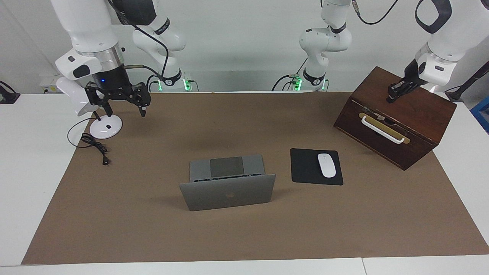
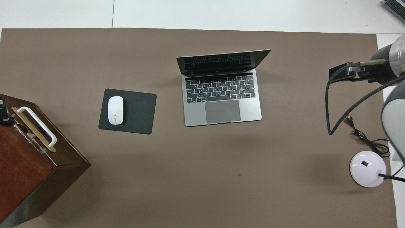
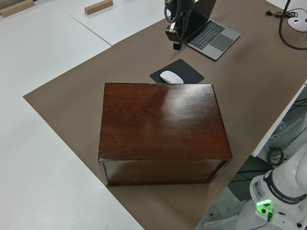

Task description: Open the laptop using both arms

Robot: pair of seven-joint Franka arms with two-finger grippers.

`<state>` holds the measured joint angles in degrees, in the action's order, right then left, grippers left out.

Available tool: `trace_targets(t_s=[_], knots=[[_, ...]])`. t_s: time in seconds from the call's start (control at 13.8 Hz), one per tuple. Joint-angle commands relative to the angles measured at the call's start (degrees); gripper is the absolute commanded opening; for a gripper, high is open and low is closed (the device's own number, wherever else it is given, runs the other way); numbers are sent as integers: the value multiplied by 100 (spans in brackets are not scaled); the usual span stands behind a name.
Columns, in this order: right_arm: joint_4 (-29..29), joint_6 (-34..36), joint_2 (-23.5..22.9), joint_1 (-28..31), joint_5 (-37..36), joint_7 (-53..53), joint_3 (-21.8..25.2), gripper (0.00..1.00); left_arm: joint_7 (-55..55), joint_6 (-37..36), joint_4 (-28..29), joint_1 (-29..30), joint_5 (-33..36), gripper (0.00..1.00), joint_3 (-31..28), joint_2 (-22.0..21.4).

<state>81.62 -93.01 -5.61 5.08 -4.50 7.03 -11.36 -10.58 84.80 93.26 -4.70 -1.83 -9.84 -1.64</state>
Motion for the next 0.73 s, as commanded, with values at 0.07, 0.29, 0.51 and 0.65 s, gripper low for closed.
trace_targets(t_s=[0.07, 0.29, 0.51, 0.65], knots=[[214, -32, 210, 116, 169, 18, -59, 100, 73, 274, 228, 338, 104, 100, 255, -188], [214, -15, 210, 99, 169, 44, -85, 100, 73, 589, 368, 338, 60, 100, 333, -179], [214, 116, 227, 98, 178, 9, -103, 100, 55, 863, 395, 329, 103, 100, 693, -126], [205, 248, 227, 107, 195, -35, -103, 100, 56, 784, 351, 268, 121, 100, 721, -109]])
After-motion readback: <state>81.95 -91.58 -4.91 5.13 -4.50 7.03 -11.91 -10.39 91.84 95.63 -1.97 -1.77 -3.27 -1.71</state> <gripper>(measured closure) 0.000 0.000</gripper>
